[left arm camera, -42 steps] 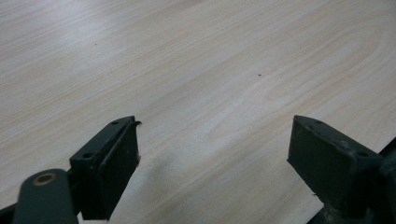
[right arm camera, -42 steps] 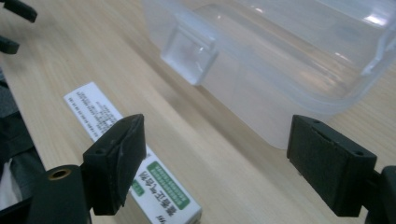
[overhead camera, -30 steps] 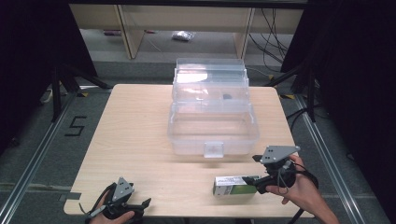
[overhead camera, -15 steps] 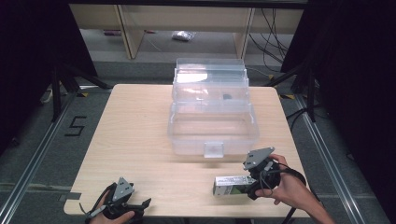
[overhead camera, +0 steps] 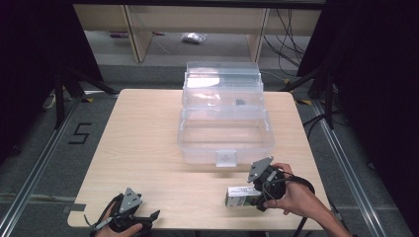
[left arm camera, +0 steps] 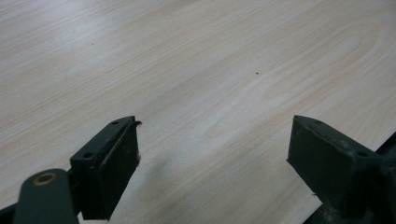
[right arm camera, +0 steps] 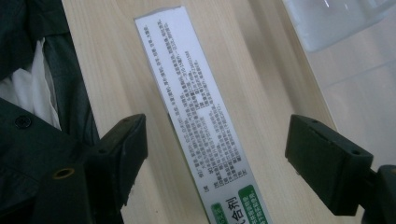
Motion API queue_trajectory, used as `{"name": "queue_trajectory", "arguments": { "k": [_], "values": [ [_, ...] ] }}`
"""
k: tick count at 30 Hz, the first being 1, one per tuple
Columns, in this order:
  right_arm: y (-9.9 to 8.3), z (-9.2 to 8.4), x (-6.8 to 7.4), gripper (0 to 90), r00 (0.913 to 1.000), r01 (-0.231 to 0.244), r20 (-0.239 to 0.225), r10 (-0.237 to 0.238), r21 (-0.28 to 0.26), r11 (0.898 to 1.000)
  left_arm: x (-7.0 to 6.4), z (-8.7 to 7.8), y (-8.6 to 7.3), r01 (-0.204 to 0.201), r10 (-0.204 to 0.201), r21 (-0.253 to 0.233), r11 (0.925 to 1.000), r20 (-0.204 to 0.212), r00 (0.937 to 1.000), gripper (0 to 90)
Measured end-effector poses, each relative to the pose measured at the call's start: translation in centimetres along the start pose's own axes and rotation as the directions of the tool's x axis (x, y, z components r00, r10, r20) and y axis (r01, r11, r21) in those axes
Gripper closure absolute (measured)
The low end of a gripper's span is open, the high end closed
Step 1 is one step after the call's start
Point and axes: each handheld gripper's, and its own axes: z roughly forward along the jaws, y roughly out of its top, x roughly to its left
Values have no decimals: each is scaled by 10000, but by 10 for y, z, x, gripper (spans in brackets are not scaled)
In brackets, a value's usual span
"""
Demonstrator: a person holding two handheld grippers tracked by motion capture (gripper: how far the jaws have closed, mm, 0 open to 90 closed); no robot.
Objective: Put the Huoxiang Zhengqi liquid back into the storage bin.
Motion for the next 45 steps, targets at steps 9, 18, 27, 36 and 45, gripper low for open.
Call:
{"name": "queue_trajectory", "arguments": {
  "k": [9,18,27,36,45],
  "values": [
    [6,5,2,315,9978,622,-264,-604,746,9953,-1,-1,0,-85,85,70,9999,105,9999,159],
    [11,12,1,381,9949,957,-443,-909,1230,9878,0,1,0,13,-12,-84,10000,16,10000,159],
    [16,21,-1,484,9895,1406,-612,-1308,2030,9690,-1,0,0,-20,20,0,10000,140,9999,159],
    [18,27,-1,561,9861,1596,-841,-1432,2432,9567,-1,0,0,-77,76,52,10000,116,9999,159],
    [20,29,-1,608,9817,1796,-1138,-1527,2856,9414,0,0,0,-120,119,58,9999,146,9998,159]
  ]
}}
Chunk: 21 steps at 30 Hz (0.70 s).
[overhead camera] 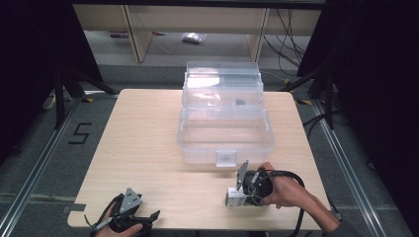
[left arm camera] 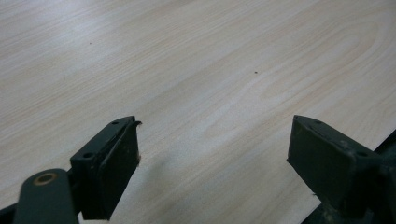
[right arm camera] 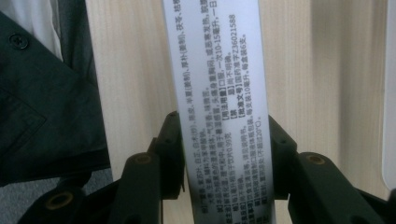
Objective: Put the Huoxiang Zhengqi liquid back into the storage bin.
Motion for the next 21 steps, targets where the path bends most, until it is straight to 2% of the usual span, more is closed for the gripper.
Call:
{"name": "queue_trajectory", "arguments": {
  "k": [1,2,3,6,7,8,10,11,12,16,19,20,21],
  "values": [
    [0,0,-1,614,9999,131,16,-131,31,9999,0,0,0,16,-16,-24,10000,-38,10000,159],
    [3,0,-4,639,9982,596,-44,-595,120,9982,-1,0,0,49,-49,-24,10000,-21,10000,159],
    [3,1,-5,641,9972,742,-107,-741,20,9972,-1,1,-1,67,-67,-82,9999,5,10000,160],
    [4,0,-4,643,9986,519,-100,-518,127,9986,-1,0,0,109,-110,-101,9999,-42,9999,160],
    [4,-1,-2,643,9996,247,-118,-243,289,9993,-1,0,0,122,-122,-118,9999,-57,9999,160],
    [4,0,-4,644,9986,502,-177,-499,174,9986,-1,1,-1,133,-134,-107,9999,-91,9999,161],
    [4,-1,-4,644,9989,423,-200,-419,196,9989,-1,1,-1,135,-135,-74,9999,-34,9999,161],
    [5,-4,-3,644,9995,146,-288,-136,343,9993,-1,0,0,90,-90,8,10000,-25,10000,161],
    [6,-5,-6,644,9978,607,-293,-602,166,9980,0,0,0,51,-51,-29,10000,-52,10000,161],
    [6,-17,-10,644,9981,617,-78,-616,222,9978,0,0,0,83,-84,-56,9999,-40,10000,161],
    [7,-23,-11,645,9988,464,-194,-460,189,9987,-1,0,0,111,-112,-116,9999,-69,9999,162],
    [7,-27,-16,645,9943,1051,-203,-1050,39,9945,-1,0,0,91,-91,-5,10000,-10,10000,163],
    [7,-27,-16,645,9943,1051,-203,-1050,39,9945,-1,0,0,91,-91,-5,10000,-10,10000,163]
  ]
}}
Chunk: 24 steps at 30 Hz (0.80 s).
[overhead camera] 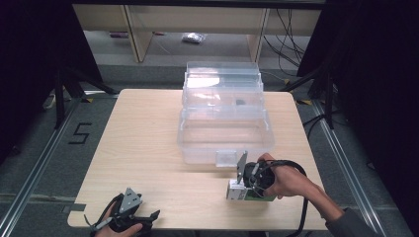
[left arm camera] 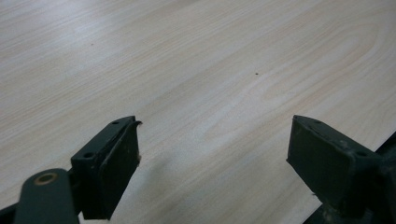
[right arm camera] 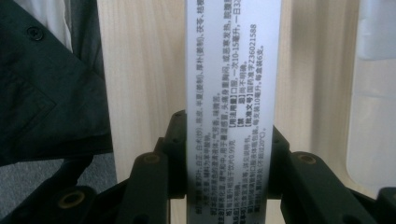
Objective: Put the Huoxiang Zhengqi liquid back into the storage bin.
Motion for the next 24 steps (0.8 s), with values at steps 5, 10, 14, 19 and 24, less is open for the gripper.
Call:
{"name": "queue_trajectory", "arguments": {
  "k": [5,10,14,19,24],
  "values": [
    [-3,-11,-4,645,9998,-192,-23,192,-118,9997,0,0,0,-2,2,-2,10000,6,10000,163],
    [-5,-23,-9,645,9997,-259,23,260,-449,9987,0,1,0,-11,10,-18,10000,-100,9999,163],
    [-4,-35,-12,645,9990,-438,9,439,-504,9978,0,1,0,18,-19,-94,10000,-133,9999,163],
    [-4,-47,-18,645,9990,-433,22,437,-840,9955,1,1,0,33,-34,-106,9999,-102,9999,163],
    [-3,-61,-25,646,9995,-246,148,262,-996,9947,2,0,0,-108,108,40,9999,-42,9999,163]
  ]
}}
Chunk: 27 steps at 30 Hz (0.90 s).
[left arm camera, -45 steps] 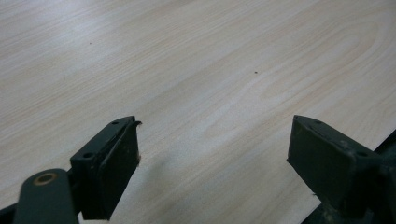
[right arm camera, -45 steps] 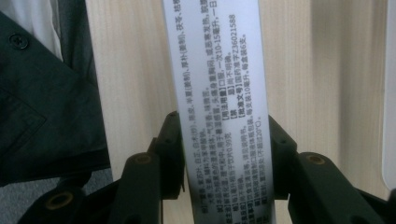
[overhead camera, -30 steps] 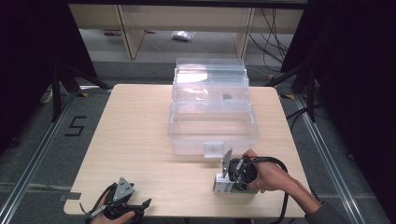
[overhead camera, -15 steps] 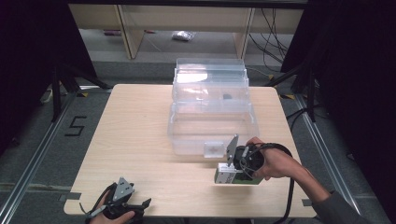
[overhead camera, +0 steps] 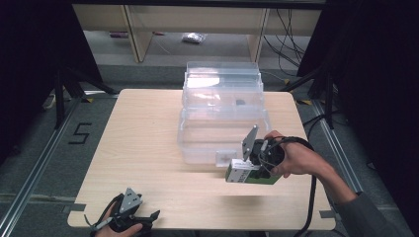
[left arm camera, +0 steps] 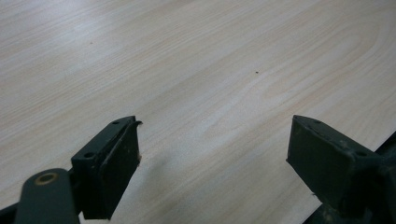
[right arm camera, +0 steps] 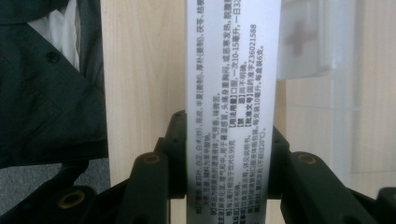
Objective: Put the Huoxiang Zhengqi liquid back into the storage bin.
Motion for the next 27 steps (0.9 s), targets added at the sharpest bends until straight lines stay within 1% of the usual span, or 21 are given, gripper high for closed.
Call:
{"name": "queue_trajectory", "arguments": {
  "k": [1,2,3,4,5,6,9,10,11,12,13,14,15,16,17,19,21,22,23,26,27],
  "values": [
    [1,-3,0,646,9999,-155,40,155,58,9999,0,0,0,-19,19,-2,10000,7,10000,163],
    [3,-5,-3,646,9998,204,89,-203,-21,9998,-1,1,0,133,-132,-84,9999,30,9999,163],
    [5,-10,-3,646,9998,-161,108,160,124,9998,-1,2,-1,133,-133,-141,9998,7,9999,163],
    [6,-13,-4,646,9998,-128,180,125,154,9998,-1,2,-1,133,-133,-141,9998,7,9999,163],
    [6,-13,-4,646,9998,-128,180,125,154,9998,-1,1,0,34,-34,12,10000,-65,10000,163],
    [8,-18,-10,647,9996,129,247,-130,26,9999,0,0,0,-13,13,73,10000,22,10000,163],
    [10,-24,-12,646,9997,-40,224,39,44,10000,-1,1,0,109,-108,-81,9999,27,9999,163],
    [11,-25,-14,647,9999,-21,157,22,-49,10000,-1,1,0,74,-74,-149,9999,13,10000,163],
    [12,-30,-20,647,9995,152,295,-146,-175,9997,0,-1,0,-14,14,-58,10000,2,10000,163],
    [12,-30,-20,647,9995,152,295,-146,-175,9997,0,-1,0,-14,14,-58,10000,2,10000,165],
    [12,-31,-22,646,9995,37,314,-33,-112,9999,-2,0,0,84,-83,-159,9998,66,9999,165],
    [13,-34,-25,646,9994,-8,334,11,-103,9999,-1,-1,0,17,-17,-16,10000,40,10000,166],
    [13,-36,-25,647,9989,-324,340,326,-72,9995,-1,0,0,60,-59,-110,9999,54,10000,166],
    [13,-38,-28,646,9990,-200,406,204,-86,9998,-2,0,0,118,-118,-138,9998,28,9999,166],
    [14,-42,-33,646,9992,-196,358,203,-190,9996,0,-1,1,-33,33,-31,10000,3,10000,166],
    [14,-43,-35,646,9989,-126,453,134,-197,9997,-1,-1,1,46,-45,-100,9999,34,10000,166],
    [14,-48,-40,646,9974,-482,516,493,-223,9986,-1,0,0,58,-58,-48,10000,48,10000,165],
    [14,-49,-43,646,9977,-342,580,356,-239,9991,-1,0,0,73,-73,-83,9999,14,10000,166],
    [14,-50,-46,646,9969,-495,594,509,-251,9985,0,-1,1,-61,61,13,10000,-10,10000,166],
    [15,-49,-58,646,9980,-311,551,324,-239,9992,-2,-1,0,5,-5,-27,10000,44,10000,166],
    [15,-49,-58,646,9980,-311,551,324,-239,9992,-1,0,0,35,-35,-58,10000,32,10000,166]
  ]
}}
